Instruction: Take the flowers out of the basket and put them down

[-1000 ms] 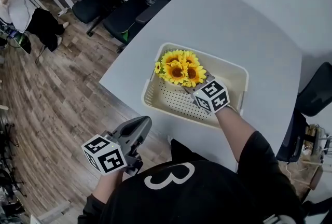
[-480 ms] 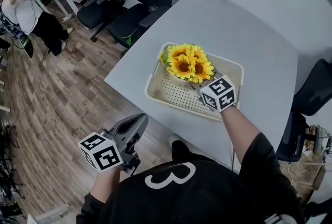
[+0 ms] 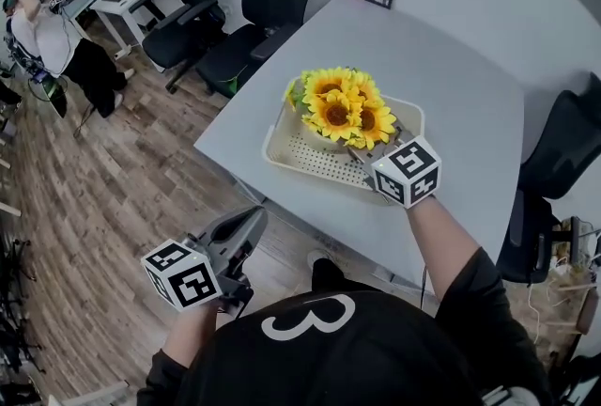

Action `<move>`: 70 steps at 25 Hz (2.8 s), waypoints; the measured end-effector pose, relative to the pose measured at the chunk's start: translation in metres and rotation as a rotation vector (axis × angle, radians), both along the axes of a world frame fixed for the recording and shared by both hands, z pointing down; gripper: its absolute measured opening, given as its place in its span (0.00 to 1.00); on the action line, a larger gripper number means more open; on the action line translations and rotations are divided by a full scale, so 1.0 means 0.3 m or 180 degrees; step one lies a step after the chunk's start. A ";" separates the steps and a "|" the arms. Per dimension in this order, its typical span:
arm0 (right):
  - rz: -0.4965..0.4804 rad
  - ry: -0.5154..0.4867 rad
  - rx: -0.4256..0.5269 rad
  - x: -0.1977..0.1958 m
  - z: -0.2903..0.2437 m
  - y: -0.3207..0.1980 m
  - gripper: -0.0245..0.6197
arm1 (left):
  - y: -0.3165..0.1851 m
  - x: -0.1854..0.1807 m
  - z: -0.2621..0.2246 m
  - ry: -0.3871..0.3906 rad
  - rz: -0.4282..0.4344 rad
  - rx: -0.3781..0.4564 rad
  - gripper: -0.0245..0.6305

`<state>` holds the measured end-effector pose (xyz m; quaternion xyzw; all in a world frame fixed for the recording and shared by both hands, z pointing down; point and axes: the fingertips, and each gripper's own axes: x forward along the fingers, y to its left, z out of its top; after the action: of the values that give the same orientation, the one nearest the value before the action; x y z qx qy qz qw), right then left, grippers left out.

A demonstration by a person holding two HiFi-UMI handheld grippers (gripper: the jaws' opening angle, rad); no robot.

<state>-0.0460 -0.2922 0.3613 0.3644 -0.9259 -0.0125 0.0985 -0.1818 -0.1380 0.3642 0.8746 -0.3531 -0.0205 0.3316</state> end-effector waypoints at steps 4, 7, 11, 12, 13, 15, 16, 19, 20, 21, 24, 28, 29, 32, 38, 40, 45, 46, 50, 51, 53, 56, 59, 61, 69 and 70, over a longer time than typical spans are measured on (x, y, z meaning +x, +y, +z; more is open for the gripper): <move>-0.0003 -0.0090 0.0189 0.015 -0.107 0.114 0.31 | 0.073 0.027 -0.035 0.0023 0.0053 0.0112 0.06; 0.0022 -0.0154 0.0324 0.025 -0.194 0.188 0.31 | 0.109 0.042 -0.072 0.0034 0.0128 0.0207 0.06; 0.0065 -0.0228 0.0449 0.025 -0.285 0.264 0.31 | 0.130 0.042 -0.099 0.0091 0.0238 0.0280 0.06; 0.0086 -0.0235 0.0472 0.026 -0.301 0.280 0.31 | 0.133 0.040 -0.101 0.0106 0.0264 0.0277 0.06; 0.0114 -0.0236 0.0497 0.027 -0.316 0.293 0.31 | 0.133 0.037 -0.102 0.0122 0.0296 0.0277 0.06; 0.0195 -0.0218 0.0545 0.035 -0.338 0.319 0.32 | 0.132 0.037 -0.100 0.0162 0.0381 0.0285 0.06; 0.0244 -0.0201 0.0566 0.047 -0.347 0.337 0.32 | 0.135 0.044 -0.099 0.0184 0.0432 0.0294 0.06; 0.0403 -0.0158 0.0619 0.136 -0.366 0.411 0.32 | 0.167 0.116 -0.102 0.0236 0.0580 0.0329 0.06; 0.0460 -0.0147 0.0628 0.179 -0.370 0.439 0.32 | 0.181 0.152 -0.105 0.0250 0.0624 0.0335 0.06; 0.0518 -0.0132 0.0629 0.221 -0.372 0.466 0.32 | 0.193 0.187 -0.107 0.0265 0.0671 0.0339 0.06; 0.0730 -0.0080 0.0608 0.325 -0.366 0.523 0.32 | 0.208 0.265 -0.111 0.0315 0.0827 0.0348 0.06; 0.1010 -0.0038 0.0548 0.449 -0.345 0.560 0.32 | 0.209 0.351 -0.107 0.0337 0.1043 0.0316 0.06; 0.1084 -0.0031 0.0527 0.480 -0.335 0.570 0.32 | 0.212 0.371 -0.100 0.0329 0.1100 0.0307 0.06; 0.1269 -0.0028 0.0483 0.560 -0.300 0.595 0.32 | 0.209 0.417 -0.073 0.0317 0.1210 0.0263 0.06; 0.1543 0.0036 0.0347 0.681 -0.220 0.615 0.32 | 0.197 0.539 -0.030 0.0265 0.1479 0.0103 0.06; 0.1610 0.0059 0.0298 0.715 -0.193 0.628 0.32 | 0.207 0.588 -0.021 0.0181 0.1614 0.0135 0.06; 0.1720 0.0127 0.0208 0.773 -0.116 0.648 0.32 | 0.224 0.676 0.016 0.0097 0.1840 0.0144 0.06; 0.1729 0.0135 0.0183 0.780 -0.096 0.649 0.32 | 0.222 0.689 0.025 0.0093 0.1854 0.0112 0.06; 0.1774 0.0181 0.0030 0.826 0.002 0.643 0.32 | 0.218 0.743 0.057 0.0033 0.1923 0.0036 0.06; 0.1786 0.0170 -0.0022 0.838 0.029 0.639 0.32 | 0.218 0.754 0.064 0.0008 0.1942 0.0016 0.06; 0.1801 0.0144 -0.0125 0.856 0.087 0.630 0.32 | 0.218 0.770 0.079 -0.0034 0.1966 -0.0027 0.06; 0.1823 0.0123 -0.0265 0.879 0.185 0.619 0.32 | 0.218 0.789 0.108 -0.0092 0.1978 -0.0094 0.06; 0.1830 0.0063 -0.0394 0.903 0.270 0.605 0.32 | 0.216 0.812 0.134 -0.0184 0.1983 -0.0166 0.06; 0.1855 0.0029 -0.0478 0.920 0.322 0.594 0.32 | 0.210 0.825 0.147 -0.0241 0.1985 -0.0207 0.06; 0.1829 -0.0003 -0.0761 0.953 0.488 0.569 0.32 | 0.198 0.861 0.186 -0.0340 0.1964 -0.0368 0.06; 0.1824 -0.0003 -0.0792 0.955 0.504 0.567 0.32 | 0.196 0.865 0.189 -0.0359 0.1964 -0.0375 0.06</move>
<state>0.2405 -0.1222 0.5125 0.5957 -0.7800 0.1295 0.1414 0.0776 -0.0793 0.4208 0.9195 -0.0895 0.1500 0.3521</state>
